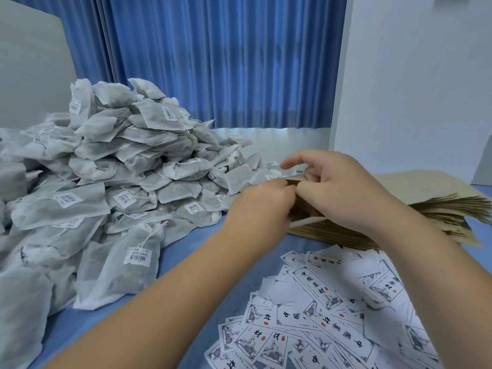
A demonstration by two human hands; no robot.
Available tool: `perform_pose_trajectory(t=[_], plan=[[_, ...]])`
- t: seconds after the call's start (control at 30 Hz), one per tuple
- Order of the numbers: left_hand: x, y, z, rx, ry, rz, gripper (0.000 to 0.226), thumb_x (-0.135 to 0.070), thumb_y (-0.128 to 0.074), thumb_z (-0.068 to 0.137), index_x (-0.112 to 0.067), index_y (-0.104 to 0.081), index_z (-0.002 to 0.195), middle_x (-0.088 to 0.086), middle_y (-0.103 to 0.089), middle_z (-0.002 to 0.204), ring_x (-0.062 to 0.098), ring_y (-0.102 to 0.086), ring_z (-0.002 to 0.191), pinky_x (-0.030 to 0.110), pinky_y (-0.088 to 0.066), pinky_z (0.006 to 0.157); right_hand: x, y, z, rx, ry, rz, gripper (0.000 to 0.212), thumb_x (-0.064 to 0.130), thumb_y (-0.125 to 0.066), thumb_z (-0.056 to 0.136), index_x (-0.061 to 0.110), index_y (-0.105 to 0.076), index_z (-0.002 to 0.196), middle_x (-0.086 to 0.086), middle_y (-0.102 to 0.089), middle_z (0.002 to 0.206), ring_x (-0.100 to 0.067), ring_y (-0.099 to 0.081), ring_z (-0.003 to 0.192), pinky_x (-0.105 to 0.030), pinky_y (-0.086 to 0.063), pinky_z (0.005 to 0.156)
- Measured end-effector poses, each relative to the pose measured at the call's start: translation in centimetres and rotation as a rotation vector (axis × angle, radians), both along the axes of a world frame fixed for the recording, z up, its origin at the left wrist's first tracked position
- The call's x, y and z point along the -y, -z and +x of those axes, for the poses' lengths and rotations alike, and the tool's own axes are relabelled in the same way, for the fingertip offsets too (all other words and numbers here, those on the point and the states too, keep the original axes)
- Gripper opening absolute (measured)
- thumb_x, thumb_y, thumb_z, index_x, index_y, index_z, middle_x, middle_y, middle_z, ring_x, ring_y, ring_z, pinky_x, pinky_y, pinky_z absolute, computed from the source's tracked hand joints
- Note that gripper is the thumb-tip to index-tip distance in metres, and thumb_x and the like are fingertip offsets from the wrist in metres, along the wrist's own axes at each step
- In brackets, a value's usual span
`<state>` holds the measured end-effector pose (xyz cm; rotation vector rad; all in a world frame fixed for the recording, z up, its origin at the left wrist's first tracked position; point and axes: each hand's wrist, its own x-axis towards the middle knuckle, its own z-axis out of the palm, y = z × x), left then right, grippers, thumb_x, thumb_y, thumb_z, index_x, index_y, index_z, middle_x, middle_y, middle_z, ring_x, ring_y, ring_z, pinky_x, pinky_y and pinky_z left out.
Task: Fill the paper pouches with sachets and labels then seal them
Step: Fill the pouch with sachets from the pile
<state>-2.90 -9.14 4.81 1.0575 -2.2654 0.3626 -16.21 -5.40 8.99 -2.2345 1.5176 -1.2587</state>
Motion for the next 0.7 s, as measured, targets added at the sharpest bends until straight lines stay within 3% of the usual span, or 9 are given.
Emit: perform_pose_trajectory(t=[0.13, 0.2, 0.3, 0.37, 0.43, 0.6, 0.7], plan=[[-0.3, -0.6, 0.2, -0.152, 0.238, 0.105, 0.020, 0.006, -0.053, 0.082, -0.002, -0.064, 0.098, 0.012, -0.059, 0.098, 0.031, -0.055, 0.091, 0.044, -0.046, 0.074, 0.0, 0.0, -0.2, -0.008, 0.020, -0.037, 0.035, 0.001, -0.050, 0.077, 0.029, -0.064, 0.094, 0.009, -0.037, 0.045, -0.007, -0.037, 0.047, -0.026, -0.039, 0.051], [-0.5, -0.5, 0.7, -0.186, 0.227, 0.038, 0.024, 0.004, -0.057, 0.082, -0.002, -0.065, 0.104, 0.012, -0.057, 0.101, 0.029, -0.054, 0.092, 0.044, -0.046, 0.074, 0.2, 0.1, -0.2, -0.013, 0.033, -0.039, 0.034, 0.003, -0.051, 0.078, 0.031, -0.063, 0.091, 0.008, -0.038, 0.045, -0.007, -0.037, 0.046, -0.030, -0.039, 0.052], [-0.5, -0.3, 1.7, -0.163, -0.097, -0.162, 0.035, -0.027, -0.072, 0.080, -0.012, -0.062, 0.110, 0.008, -0.053, 0.103, 0.030, -0.053, 0.090, 0.041, -0.043, 0.071, 0.3, 0.2, -0.3, -0.046, 0.065, -0.039, 0.031, 0.006, -0.052, 0.079, 0.031, -0.062, 0.094, 0.006, -0.040, 0.047, -0.010, -0.040, 0.048, -0.036, -0.044, 0.058], [-0.4, -0.4, 2.3, -0.075, -0.360, -0.106, 0.052, -0.057, -0.063, 0.081, -0.018, -0.052, 0.113, 0.005, -0.048, 0.106, 0.027, -0.051, 0.092, 0.037, -0.037, 0.072, 0.3, 0.2, -0.3, -0.067, 0.081, -0.034, 0.030, 0.008, -0.053, 0.080, 0.031, -0.061, 0.096, 0.006, -0.041, 0.047, -0.009, -0.040, 0.048, -0.039, -0.046, 0.061], [-0.2, -0.5, 2.7, -0.009, -0.481, 0.012, 0.058, -0.070, -0.048, 0.083, -0.020, -0.048, 0.112, 0.002, -0.048, 0.108, 0.026, -0.056, 0.093, 0.035, -0.035, 0.067, 0.3, 0.2, -0.4, -0.074, 0.085, -0.027, 0.030, 0.008, -0.052, 0.080, 0.030, -0.061, 0.097, 0.005, -0.042, 0.048, -0.009, -0.040, 0.048, -0.038, -0.046, 0.062], [0.2, -0.6, 2.1, -0.077, -0.317, 0.268, 0.032, -0.049, -0.063, 0.086, -0.019, -0.053, 0.093, 0.003, -0.052, 0.091, 0.029, -0.058, 0.093, 0.033, -0.038, 0.066, 0.4, 0.6, 0.2, -0.096, 0.048, -0.014, 0.029, 0.004, -0.053, 0.080, 0.028, -0.063, 0.094, 0.008, -0.040, 0.044, -0.007, -0.039, 0.048, -0.024, -0.033, 0.050], [0.1, -0.7, 1.0, -0.186, -0.119, 0.225, 0.020, -0.025, -0.064, 0.086, -0.016, -0.066, 0.104, 0.005, -0.062, 0.092, 0.024, -0.058, 0.090, 0.031, -0.044, 0.072, 0.4, 0.9, 0.7, -0.101, 0.014, -0.006, 0.033, 0.003, -0.050, 0.077, 0.031, -0.061, 0.093, 0.009, -0.041, 0.045, -0.007, -0.040, 0.049, -0.024, -0.032, 0.050]])
